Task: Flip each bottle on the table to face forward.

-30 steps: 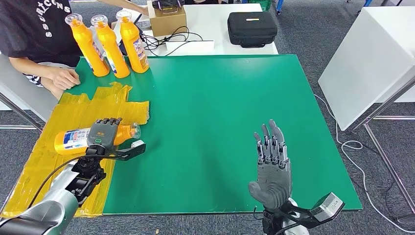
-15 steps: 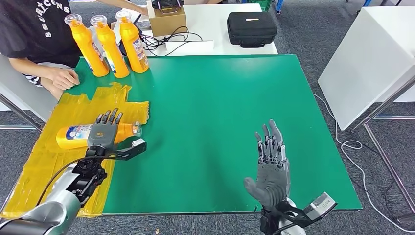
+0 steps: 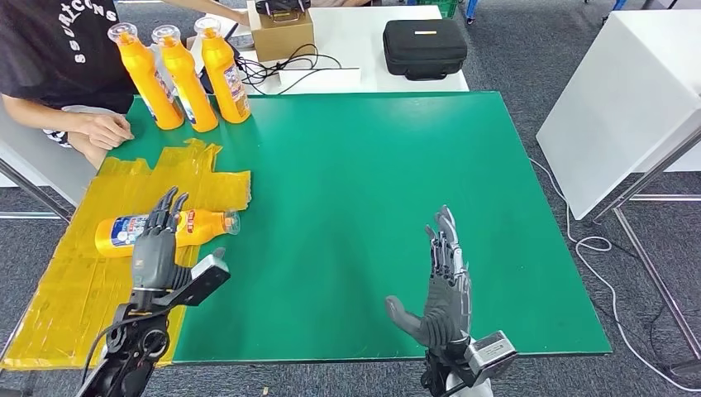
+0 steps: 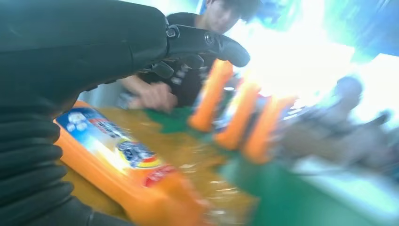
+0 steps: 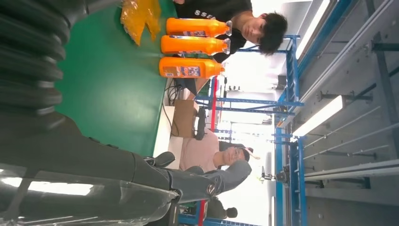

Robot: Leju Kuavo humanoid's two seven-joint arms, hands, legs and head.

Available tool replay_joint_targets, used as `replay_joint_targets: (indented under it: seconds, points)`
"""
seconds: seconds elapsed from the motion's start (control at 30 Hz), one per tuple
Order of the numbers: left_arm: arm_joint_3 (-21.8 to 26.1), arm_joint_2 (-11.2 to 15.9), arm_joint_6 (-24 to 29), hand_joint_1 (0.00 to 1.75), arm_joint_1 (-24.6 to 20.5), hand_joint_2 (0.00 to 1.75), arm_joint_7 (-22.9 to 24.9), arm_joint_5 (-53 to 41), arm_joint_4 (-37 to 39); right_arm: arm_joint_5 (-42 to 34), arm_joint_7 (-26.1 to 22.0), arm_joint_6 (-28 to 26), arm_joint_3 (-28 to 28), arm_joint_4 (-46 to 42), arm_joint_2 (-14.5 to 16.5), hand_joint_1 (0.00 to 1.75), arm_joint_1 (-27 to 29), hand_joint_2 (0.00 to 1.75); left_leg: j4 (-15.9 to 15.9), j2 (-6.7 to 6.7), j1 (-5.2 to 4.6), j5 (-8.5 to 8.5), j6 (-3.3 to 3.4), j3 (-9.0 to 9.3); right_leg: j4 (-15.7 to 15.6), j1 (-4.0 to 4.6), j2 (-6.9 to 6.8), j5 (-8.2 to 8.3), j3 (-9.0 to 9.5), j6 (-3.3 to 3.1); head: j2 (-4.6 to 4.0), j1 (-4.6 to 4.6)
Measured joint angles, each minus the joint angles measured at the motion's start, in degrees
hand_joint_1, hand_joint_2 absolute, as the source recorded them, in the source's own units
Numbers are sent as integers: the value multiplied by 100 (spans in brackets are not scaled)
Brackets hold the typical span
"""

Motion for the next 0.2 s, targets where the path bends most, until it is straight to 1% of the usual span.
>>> replay_joint_targets:
  seconds: [0.1, 0.17, 0.2]
  points:
    - [-101, -13, -82, 0, 630, 0, -637, 996, -962, 19, -1, -39, 11, 68, 0, 0, -12, 0, 0, -1, 0, -2, -2, 1, -1, 0, 0, -1, -1, 1, 0, 1]
    - [-184, -17, -358, 0, 957, 0, -1084, 1815, -1476, 27, -3, -101, 26, 108, -3, 0, -49, 0, 0, -4, 1, -2, -2, 0, -1, 0, -1, -3, 0, 2, 0, 2]
    - [-206, -18, -452, 0, 1033, 0, -1220, 2072, -1604, 29, -4, -121, 32, 117, -4, 0, -61, 0, 0, -4, 1, -3, -2, 0, -1, 1, -1, -3, 0, 2, 0, 1]
